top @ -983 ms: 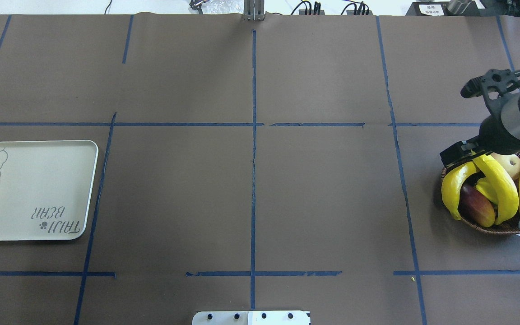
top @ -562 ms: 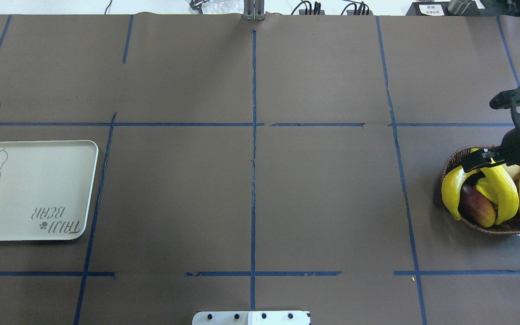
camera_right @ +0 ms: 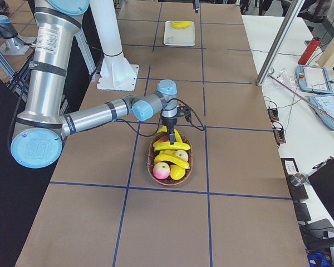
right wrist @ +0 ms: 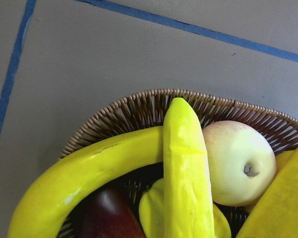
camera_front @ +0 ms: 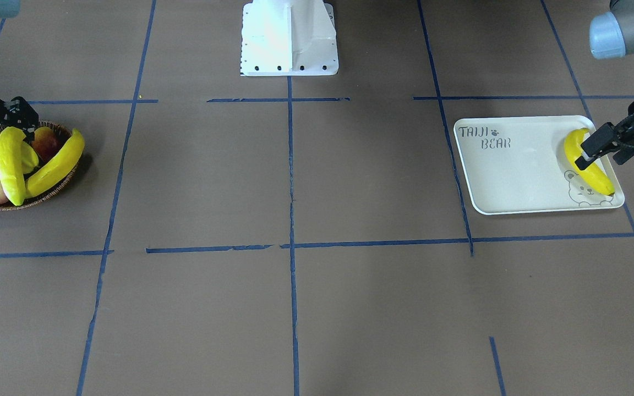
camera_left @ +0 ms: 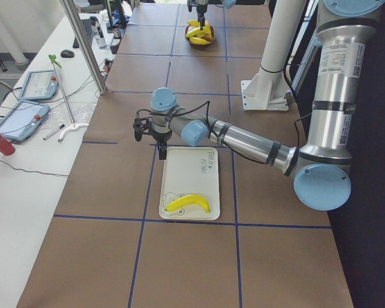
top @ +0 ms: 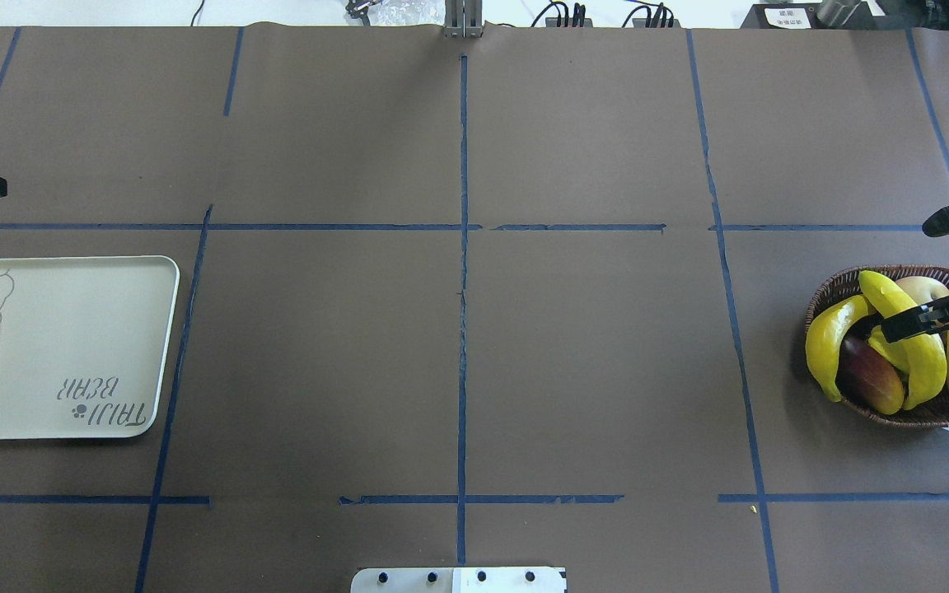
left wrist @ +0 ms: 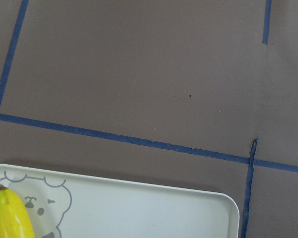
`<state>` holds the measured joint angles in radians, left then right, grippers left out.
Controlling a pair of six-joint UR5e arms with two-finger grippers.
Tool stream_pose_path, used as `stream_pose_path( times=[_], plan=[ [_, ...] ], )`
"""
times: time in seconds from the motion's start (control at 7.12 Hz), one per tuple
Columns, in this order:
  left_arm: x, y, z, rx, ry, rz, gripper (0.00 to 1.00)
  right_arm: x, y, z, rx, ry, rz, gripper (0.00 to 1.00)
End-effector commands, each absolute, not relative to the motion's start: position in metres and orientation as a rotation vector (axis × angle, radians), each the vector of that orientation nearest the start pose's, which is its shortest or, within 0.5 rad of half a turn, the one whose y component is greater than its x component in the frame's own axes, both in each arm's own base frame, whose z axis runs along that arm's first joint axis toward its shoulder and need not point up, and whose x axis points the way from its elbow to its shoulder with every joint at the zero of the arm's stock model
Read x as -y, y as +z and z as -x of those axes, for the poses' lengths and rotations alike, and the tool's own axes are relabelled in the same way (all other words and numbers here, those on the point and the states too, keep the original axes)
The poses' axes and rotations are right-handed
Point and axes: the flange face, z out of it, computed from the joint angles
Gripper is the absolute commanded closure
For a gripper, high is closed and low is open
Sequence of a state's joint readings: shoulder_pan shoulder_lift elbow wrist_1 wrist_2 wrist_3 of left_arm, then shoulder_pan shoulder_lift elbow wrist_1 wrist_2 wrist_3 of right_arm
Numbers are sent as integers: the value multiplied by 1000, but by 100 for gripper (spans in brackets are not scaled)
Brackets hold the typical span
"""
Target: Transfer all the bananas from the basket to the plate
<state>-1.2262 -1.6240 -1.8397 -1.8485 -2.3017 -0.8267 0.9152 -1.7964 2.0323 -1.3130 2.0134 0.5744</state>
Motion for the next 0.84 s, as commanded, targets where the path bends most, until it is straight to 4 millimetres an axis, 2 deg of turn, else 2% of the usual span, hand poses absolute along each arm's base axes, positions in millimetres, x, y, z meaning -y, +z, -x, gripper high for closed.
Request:
stream_pose_path(
  times=[0.0, 0.28, 0.7],
  plan=[
    [511, 468, -113, -906, -228, -86, 0, 383, 534, 182, 647, -195, -148, 5],
    [511, 467, -113, -908, -227, -89, 0, 384, 546, 184, 631, -193, -123, 11],
    [510, 466, -112, -909, -226, -88, 0, 380, 544, 199, 637, -225, -114, 24]
  ],
)
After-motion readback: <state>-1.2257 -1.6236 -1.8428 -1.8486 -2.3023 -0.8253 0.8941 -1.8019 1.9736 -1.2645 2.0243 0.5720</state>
